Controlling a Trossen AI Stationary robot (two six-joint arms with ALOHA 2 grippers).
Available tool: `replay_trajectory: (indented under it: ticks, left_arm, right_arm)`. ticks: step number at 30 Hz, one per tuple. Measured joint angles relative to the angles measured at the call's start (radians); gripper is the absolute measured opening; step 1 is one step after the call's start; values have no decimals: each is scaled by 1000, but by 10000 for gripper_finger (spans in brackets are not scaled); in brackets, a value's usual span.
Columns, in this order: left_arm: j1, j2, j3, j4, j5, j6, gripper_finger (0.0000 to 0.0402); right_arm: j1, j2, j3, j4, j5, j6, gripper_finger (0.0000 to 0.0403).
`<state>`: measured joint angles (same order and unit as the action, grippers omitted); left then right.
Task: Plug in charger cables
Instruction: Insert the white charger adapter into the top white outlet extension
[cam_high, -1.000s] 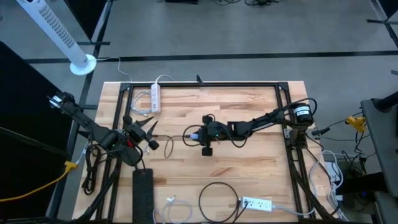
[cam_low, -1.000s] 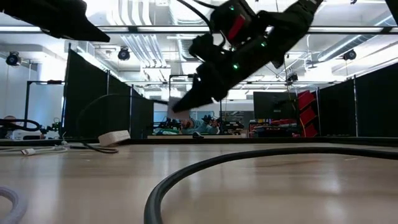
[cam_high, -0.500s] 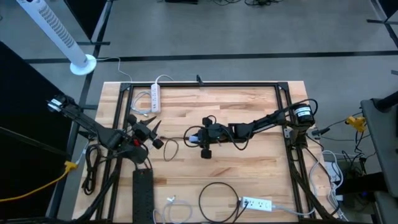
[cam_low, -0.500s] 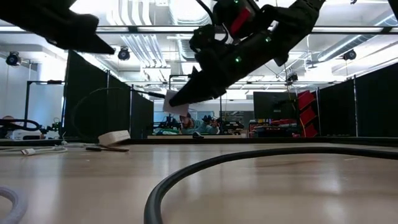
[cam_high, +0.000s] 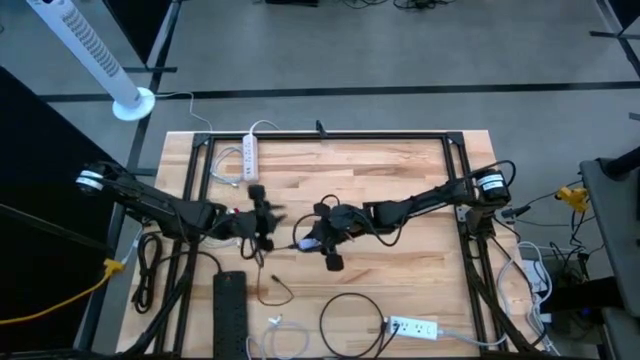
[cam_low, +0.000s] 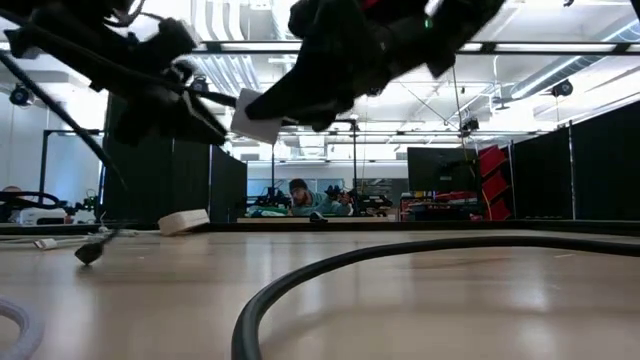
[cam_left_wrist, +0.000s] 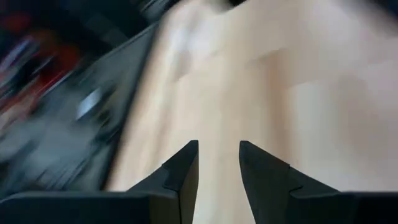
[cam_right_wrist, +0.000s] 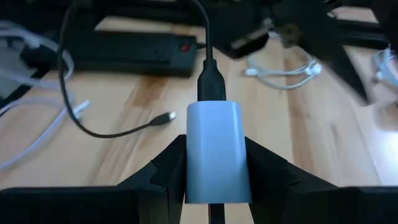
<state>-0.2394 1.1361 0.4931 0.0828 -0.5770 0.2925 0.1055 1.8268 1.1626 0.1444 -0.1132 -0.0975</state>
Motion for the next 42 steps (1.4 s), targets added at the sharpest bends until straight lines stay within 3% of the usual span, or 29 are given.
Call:
replay_trajectory:
  ticks: [4,8,15,20,26,28,39,42]
  left_arm:
    - [1,-35,-1,102,193,11,112]
    - [2,-60,-28,238,304,18,124]
    - [14,-42,-37,246,259,56,140]
    - [27,-43,-37,293,257,71,141]
    - [27,-10,-38,440,465,44,129]
    - [29,-6,-38,452,482,31,123]
    - [28,59,-41,537,462,31,109]
    - [29,89,-42,565,399,18,112]
  right_arm:
    - [37,-26,47,-188,188,-32,115]
    - [54,-52,54,-188,313,-75,115]
    - [85,-122,55,-139,301,-157,115]
    - [85,-152,55,-76,145,-183,115]
    - [51,-151,56,-30,191,-240,115]
    - [44,-151,56,-30,193,-241,115]
    - [16,-142,55,-43,179,-187,115]
    - [13,-141,55,-50,246,-188,115]
